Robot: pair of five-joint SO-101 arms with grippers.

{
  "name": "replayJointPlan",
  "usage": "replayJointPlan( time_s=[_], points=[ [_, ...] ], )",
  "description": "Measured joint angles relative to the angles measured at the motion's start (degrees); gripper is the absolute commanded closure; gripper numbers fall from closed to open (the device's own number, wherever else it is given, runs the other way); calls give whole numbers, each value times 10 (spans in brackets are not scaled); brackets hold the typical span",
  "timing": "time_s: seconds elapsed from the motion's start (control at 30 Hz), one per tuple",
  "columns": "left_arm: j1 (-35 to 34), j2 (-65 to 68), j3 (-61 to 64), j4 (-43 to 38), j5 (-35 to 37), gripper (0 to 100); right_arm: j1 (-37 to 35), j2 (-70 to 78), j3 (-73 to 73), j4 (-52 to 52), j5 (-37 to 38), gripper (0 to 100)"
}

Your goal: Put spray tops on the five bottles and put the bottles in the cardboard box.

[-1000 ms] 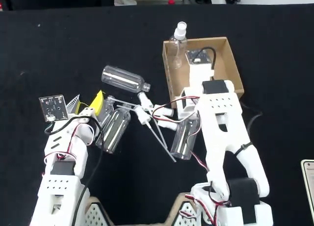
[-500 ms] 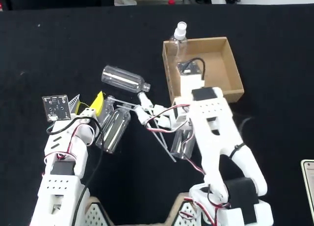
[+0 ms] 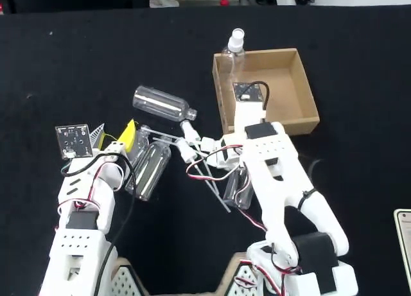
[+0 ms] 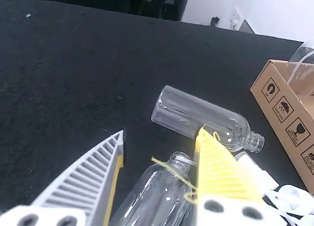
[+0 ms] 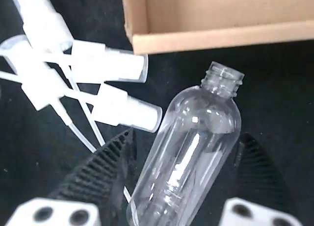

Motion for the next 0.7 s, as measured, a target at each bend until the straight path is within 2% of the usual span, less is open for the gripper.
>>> replayJointPlan(
  time_s=[0.13,0.37,0.47,0.57,0.7],
  points=[
    [0,0,0,0,0,770,0,0,2,-4,-2,885],
    [0,0,0,0,0,770,0,0,4,-5,5,734],
    [0,0,0,0,0,770,-1,19,4,-5,20,728],
    [0,0,0,0,0,770,0,55,5,-4,39,765],
    [0,0,0,0,0,770,0,88,2,-4,55,903]
  ],
)
